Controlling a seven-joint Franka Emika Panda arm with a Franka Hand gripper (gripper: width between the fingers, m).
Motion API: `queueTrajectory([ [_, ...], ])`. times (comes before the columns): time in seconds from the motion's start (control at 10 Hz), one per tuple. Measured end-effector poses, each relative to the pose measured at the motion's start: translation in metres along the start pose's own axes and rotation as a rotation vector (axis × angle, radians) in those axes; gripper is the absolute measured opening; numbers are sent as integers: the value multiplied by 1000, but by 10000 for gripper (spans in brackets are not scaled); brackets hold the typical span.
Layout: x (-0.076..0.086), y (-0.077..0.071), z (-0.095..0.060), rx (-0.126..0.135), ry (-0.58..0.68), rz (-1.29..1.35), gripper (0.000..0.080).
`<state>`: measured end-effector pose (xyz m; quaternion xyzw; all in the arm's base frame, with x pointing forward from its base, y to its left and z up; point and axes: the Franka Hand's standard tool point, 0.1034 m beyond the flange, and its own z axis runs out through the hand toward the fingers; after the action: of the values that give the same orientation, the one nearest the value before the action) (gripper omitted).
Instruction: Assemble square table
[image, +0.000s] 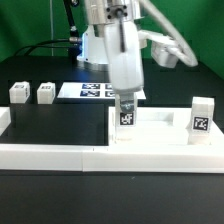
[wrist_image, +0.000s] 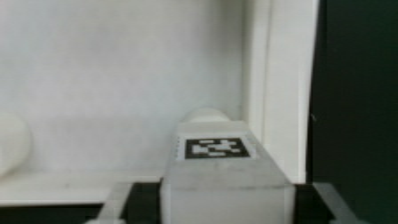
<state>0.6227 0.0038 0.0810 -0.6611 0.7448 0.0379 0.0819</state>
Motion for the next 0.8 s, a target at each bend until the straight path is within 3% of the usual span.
queueTrajectory([
  [0.2,0,0,0,0,2,4,291],
  [0.3,0,0,1,-1,2,-12,456],
  [0.4,0,0,1,-2,4,-42,456],
  [0.5,-1,1,1,-8,12,-222,602],
  [0.6,-3,1,0,-25,43,-427,635],
  [0.8,-6,0,1,-27,63,-593,647],
])
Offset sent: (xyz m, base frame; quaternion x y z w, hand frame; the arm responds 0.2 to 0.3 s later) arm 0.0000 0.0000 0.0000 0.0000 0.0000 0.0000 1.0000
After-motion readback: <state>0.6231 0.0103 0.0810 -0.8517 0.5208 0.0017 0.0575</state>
